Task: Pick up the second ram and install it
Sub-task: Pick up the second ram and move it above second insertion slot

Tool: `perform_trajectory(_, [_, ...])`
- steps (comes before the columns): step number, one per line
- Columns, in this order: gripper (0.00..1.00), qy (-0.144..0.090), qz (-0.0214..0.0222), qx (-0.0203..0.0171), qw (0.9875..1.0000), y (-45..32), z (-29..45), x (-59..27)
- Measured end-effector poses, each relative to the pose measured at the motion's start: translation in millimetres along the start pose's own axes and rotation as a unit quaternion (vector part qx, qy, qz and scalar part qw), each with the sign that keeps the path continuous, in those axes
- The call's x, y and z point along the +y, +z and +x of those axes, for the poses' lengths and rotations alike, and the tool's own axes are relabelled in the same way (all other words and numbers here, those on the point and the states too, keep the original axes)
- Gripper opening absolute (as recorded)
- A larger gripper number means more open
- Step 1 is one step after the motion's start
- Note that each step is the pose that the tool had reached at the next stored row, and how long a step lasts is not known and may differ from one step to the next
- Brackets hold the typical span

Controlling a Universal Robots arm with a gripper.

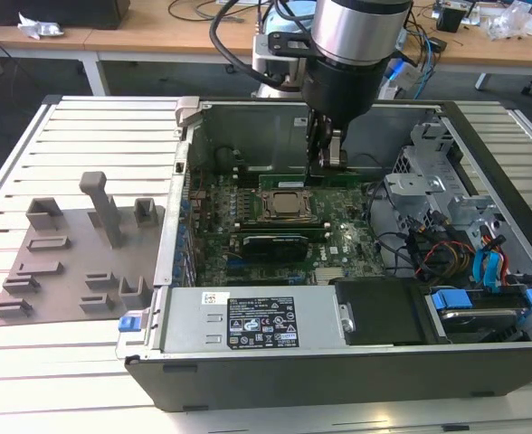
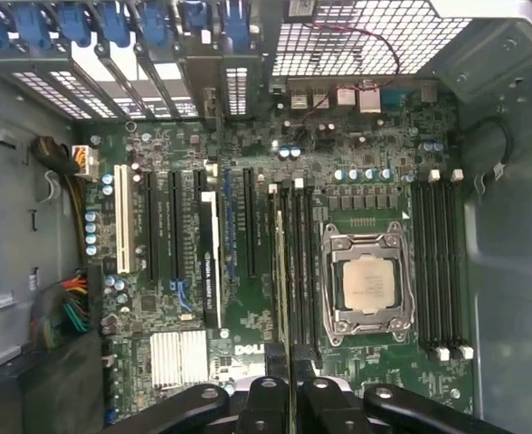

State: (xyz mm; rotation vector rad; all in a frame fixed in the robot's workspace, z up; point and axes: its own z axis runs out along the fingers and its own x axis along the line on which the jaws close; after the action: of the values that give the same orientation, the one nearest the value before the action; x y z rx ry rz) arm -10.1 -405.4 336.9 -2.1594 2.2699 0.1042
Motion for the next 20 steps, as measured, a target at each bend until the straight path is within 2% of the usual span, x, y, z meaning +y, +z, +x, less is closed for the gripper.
perform_trajectory(1, [0.13, 0.0, 0.0, 0.0, 1.0, 1.9, -4.0, 0.1])
perform_trajectory(7, [0.13, 0.0, 0.0, 0.0001, 1.0, 7.2, -13.7, 0.4])
perform_trajectory(12, [0.13, 0.0, 0.0, 0.0, 1.0, 14.9, -23.1, 0.5])
perform_trajectory(20, [0.13, 0.0, 0.0, 0.0001, 1.0, 15.0, -23.1, 0.6])
